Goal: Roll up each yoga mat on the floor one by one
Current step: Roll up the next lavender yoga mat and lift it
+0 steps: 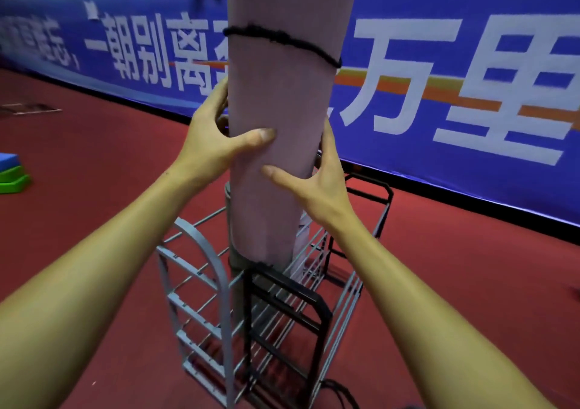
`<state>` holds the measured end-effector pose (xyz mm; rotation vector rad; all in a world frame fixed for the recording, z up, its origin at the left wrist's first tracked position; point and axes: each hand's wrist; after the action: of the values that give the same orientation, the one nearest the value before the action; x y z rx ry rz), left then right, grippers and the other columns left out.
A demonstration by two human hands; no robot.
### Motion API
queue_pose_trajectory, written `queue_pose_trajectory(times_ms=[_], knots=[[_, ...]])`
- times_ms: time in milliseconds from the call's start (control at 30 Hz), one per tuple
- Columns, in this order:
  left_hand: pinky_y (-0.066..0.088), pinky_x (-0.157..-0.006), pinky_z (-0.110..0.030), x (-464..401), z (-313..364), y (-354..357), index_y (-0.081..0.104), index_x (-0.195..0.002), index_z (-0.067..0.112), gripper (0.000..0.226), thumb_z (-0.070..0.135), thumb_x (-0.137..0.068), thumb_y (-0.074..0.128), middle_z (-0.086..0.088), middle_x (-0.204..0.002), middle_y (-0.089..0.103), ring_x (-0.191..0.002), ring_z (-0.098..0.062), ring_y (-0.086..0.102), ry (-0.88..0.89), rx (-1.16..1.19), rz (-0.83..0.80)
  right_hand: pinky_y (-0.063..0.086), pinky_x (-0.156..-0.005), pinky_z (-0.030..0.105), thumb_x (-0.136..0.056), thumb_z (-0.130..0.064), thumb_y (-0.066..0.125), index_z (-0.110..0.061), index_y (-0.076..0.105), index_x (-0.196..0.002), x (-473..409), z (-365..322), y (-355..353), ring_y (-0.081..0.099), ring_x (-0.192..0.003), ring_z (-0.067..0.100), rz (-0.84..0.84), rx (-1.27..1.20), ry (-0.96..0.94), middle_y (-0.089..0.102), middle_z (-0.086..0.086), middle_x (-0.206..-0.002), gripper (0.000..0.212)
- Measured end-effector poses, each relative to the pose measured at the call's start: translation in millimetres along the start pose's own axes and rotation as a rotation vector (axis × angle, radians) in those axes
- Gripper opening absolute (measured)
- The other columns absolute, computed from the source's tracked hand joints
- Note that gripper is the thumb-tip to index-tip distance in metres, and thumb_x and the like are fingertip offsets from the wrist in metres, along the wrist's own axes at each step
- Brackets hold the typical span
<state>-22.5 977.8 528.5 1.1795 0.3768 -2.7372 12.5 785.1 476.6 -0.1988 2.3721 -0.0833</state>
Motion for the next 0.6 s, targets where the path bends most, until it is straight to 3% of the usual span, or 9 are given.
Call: queue_pose_trajectory(times_ms=[167,367,600], knots=[[0.052,-0.095,-0.021,-0.9,-12.8,-31.0,0.047,-0.153,0.018,0.086,0.040,-0.078,0.084,0.007,-0.136,0.067,-0.125,-0.009,0.065,0.014,-0.048,0.000,0.057,-0.101,0.046,-0.073,-0.031,0.097,-0.034,0.033,-0.158,-9.1,8.0,36.6,0.062,-0.130,0.017,-0.028,-0.031,-0.009,0.059,-0.009,-0.146,0.106],[0.052,-0.107,-0.042,4.0,-39.1,-52.4,0.051,-0.149,0.024,0.077,0.042,-0.081,0.082,0.009,-0.137,0.067,-0.127,-0.012,0.063,-0.024,-0.086,0.034,0.056,-0.102,0.046,-0.070,-0.046,0.097,-0.043,0.030,-0.158,-18.0,23.8,62.7,0.060,-0.132,0.017,-0.059,-0.005,0.031,0.056,-0.012,-0.149,0.111],[0.052,-0.104,-0.035,18.1,-63.3,-74.5,0.044,-0.155,0.032,0.084,0.036,-0.082,0.084,0.012,-0.142,0.063,-0.129,-0.010,0.062,-0.077,-0.157,-0.039,0.054,-0.105,0.046,-0.066,-0.049,0.099,-0.044,0.030,-0.157,-3.7,52.9,89.1,0.058,-0.135,0.014,-0.091,-0.025,0.114,0.054,-0.014,-0.150,0.114]])
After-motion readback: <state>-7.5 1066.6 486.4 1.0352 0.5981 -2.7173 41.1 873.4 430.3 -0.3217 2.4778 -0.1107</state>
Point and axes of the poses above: each hand's wrist, its own x-axis away from the middle knuckle, its own y-axis out of the palm, z = x × y
